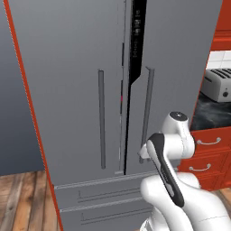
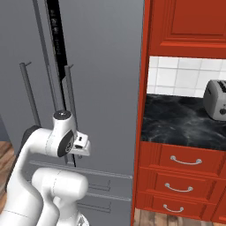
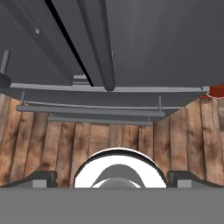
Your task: Take the cake and donut from the fridge and place them on the empty tray on the dining counter.
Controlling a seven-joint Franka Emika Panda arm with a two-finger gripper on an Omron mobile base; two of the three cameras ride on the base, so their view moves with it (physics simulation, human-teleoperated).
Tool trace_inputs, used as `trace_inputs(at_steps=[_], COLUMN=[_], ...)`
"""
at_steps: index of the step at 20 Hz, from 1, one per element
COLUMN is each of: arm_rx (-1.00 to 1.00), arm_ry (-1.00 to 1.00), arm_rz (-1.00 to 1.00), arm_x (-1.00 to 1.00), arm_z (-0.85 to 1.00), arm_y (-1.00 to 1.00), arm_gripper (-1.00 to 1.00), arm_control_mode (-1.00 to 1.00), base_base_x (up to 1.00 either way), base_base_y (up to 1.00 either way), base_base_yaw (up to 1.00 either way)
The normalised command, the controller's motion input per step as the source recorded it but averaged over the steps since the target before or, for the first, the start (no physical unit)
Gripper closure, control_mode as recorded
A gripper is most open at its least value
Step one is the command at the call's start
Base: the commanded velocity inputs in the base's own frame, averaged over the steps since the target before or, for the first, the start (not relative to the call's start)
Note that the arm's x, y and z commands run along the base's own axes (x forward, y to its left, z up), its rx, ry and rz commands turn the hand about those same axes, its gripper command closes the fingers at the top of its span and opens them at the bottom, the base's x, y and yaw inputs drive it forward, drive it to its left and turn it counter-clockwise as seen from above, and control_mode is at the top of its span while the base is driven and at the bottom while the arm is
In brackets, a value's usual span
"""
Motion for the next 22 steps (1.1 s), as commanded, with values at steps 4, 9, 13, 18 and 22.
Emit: trace_inputs(at_steps=[4,9,13,18,22], arm_rx=[0.0,0.0,0.0,0.0,0.0], arm_ry=[-0.02,0.0,0.0,0.0,0.0], arm_rz=[0.0,0.0,0.0,0.0,0.0], arm_x=[-0.23,0.0,0.0,0.0,0.0], arm_z=[-0.22,0.0,0.0,0.0,0.0], arm_y=[0.0,0.0,0.0,0.0,0.0], arm_gripper=[-1.0,-1.0,-1.0,-1.0,-1.0], arm_control_mode=[1.0,1.0,1.0,1.0,1.0], base_base_x=[-0.06,-0.33,-0.45,-0.38,-0.38], base_base_y=[0.0,0.0,0.01,0.03,0.13], base_base_yaw=[0.0,0.0,0.0,0.0,0.0])
